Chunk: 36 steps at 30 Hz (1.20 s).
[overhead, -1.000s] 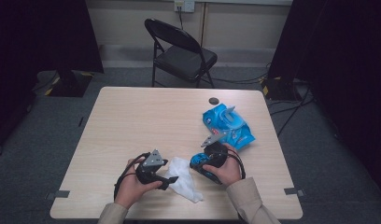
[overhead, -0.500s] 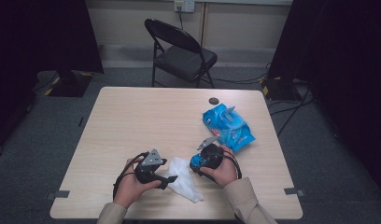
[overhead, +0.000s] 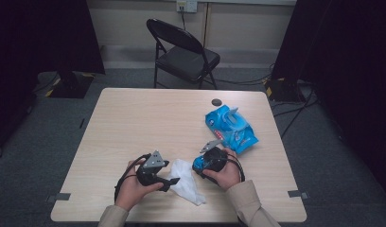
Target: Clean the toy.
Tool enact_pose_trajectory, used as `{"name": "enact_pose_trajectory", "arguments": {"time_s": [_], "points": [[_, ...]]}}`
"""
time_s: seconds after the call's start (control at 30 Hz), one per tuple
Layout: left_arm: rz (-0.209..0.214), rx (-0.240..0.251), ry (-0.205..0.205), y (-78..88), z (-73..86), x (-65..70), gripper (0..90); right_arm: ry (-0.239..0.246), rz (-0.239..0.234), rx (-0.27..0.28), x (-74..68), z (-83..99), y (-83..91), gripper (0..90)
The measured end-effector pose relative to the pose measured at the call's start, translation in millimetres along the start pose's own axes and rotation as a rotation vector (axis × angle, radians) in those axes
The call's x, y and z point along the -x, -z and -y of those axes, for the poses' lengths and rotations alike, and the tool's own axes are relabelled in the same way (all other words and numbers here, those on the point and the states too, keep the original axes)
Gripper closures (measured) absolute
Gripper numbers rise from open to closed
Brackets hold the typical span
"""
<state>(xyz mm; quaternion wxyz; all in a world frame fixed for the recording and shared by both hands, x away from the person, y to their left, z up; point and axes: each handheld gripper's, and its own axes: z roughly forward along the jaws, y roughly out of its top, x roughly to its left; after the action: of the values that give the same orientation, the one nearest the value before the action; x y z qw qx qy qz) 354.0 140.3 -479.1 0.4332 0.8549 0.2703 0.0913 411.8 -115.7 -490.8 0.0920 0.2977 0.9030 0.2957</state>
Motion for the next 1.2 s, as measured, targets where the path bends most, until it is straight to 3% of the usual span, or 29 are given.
{"name": "enact_pose_trajectory", "arguments": {"time_s": [0.17,0.6,0.83,1.03,1.2], "points": [[-0.002,0.001,0.001,1.0,-0.2,-0.5,22.1,-0.061,-0.008,0.059,4.9,6.3,8.3,24.6],[0.004,-0.017,-0.028,-6.1,-4.5,6.3,22.0,-0.141,-0.018,0.256,16.2,25.5,53.5,24.7],[0.027,0.002,-0.055,-8.3,-11.0,10.5,18.7,-0.159,-0.035,0.332,16.8,33.1,70.6,24.7],[0.038,-0.029,-0.066,-17.0,-10.7,15.3,18.7,-0.178,-0.042,0.366,19.1,40.5,78.7,24.7],[0.044,-0.019,-0.073,-20.2,-17.4,17.7,19.2,-0.182,-0.055,0.413,19.0,41.4,87.3,24.7]]}}
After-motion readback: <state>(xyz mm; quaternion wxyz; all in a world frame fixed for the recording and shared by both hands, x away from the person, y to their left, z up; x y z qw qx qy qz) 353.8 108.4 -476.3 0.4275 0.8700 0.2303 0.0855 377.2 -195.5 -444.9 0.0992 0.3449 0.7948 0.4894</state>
